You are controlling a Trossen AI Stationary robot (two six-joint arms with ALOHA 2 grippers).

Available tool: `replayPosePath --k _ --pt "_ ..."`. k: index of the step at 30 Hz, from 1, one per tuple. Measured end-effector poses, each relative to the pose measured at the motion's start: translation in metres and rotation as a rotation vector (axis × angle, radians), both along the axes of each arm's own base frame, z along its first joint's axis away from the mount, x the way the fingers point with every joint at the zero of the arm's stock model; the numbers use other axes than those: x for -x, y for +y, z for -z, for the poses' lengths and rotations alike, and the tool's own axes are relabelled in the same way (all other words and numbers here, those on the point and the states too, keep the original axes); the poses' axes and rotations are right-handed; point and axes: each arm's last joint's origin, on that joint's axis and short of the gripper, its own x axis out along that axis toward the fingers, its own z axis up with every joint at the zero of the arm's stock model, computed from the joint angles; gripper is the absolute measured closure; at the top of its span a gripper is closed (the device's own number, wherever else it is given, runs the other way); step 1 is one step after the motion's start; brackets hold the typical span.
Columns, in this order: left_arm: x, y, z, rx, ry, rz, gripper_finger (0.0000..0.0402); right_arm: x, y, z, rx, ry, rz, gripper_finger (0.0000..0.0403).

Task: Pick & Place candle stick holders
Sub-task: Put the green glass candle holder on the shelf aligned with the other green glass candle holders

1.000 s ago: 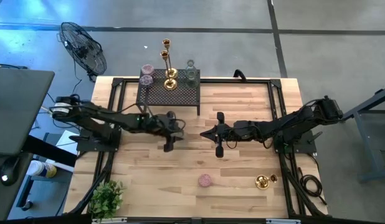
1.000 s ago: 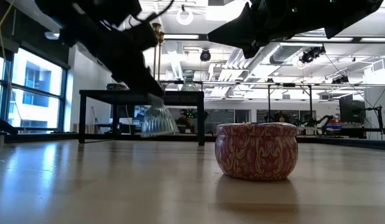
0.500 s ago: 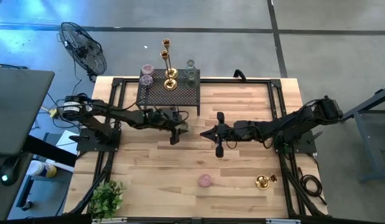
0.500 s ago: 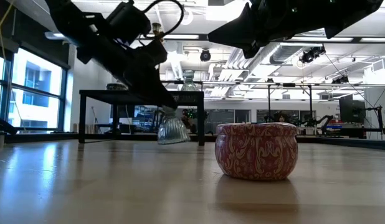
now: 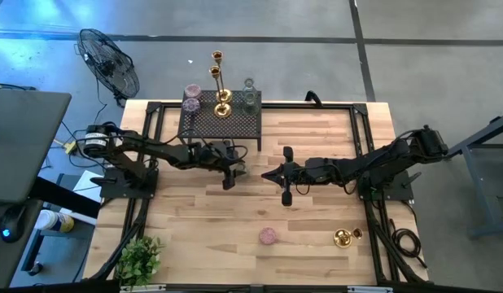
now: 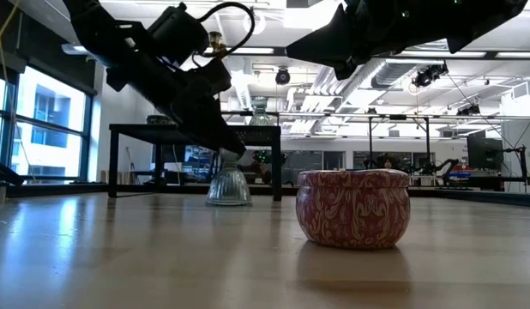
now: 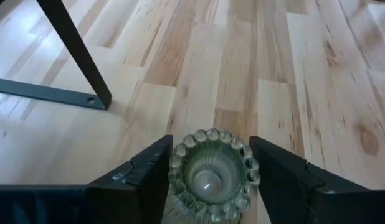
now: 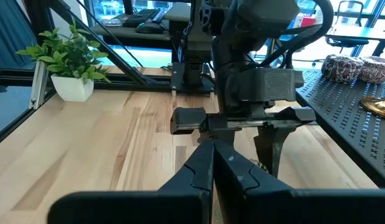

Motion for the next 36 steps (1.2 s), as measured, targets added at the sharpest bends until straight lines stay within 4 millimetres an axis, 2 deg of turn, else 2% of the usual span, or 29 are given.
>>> replayPosePath --k 4,9,19,23,28,32,36 --pt "0.001 0.000 0.000 0.002 0.007 0.001 0.0179 0.000 0.000 0.000 0.000 0.000 0.000 0.0403" --pt "0.007 -0.001 -0.012 -0.019 -0.002 0.014 0.0161 0.000 0.000 0.000 0.000 0.005 0.000 0.0403" --pt "0.033 -0.009 -0.042 -0.082 0.020 0.050 0.0166 0.000 -0.001 0.001 -0.028 0.003 0.043 0.0402" --pt "0.048 -0.023 -0.048 -0.121 -0.058 0.086 0.0208 -0.001 -0.003 0.004 -0.073 0.008 0.121 0.0402" --pt "0.078 -0.031 -0.026 -0.117 -0.171 0.097 0.0289 -0.012 -0.005 0.029 -0.164 0.036 0.215 0.0388" --pt "0.107 -0.031 -0.005 -0.086 -0.250 0.067 0.0343 -0.028 -0.003 0.061 -0.239 0.080 0.251 0.0339" --pt "0.130 -0.031 0.008 -0.080 -0.354 0.060 0.0381 -0.048 -0.002 0.083 -0.249 0.108 0.356 0.0261"
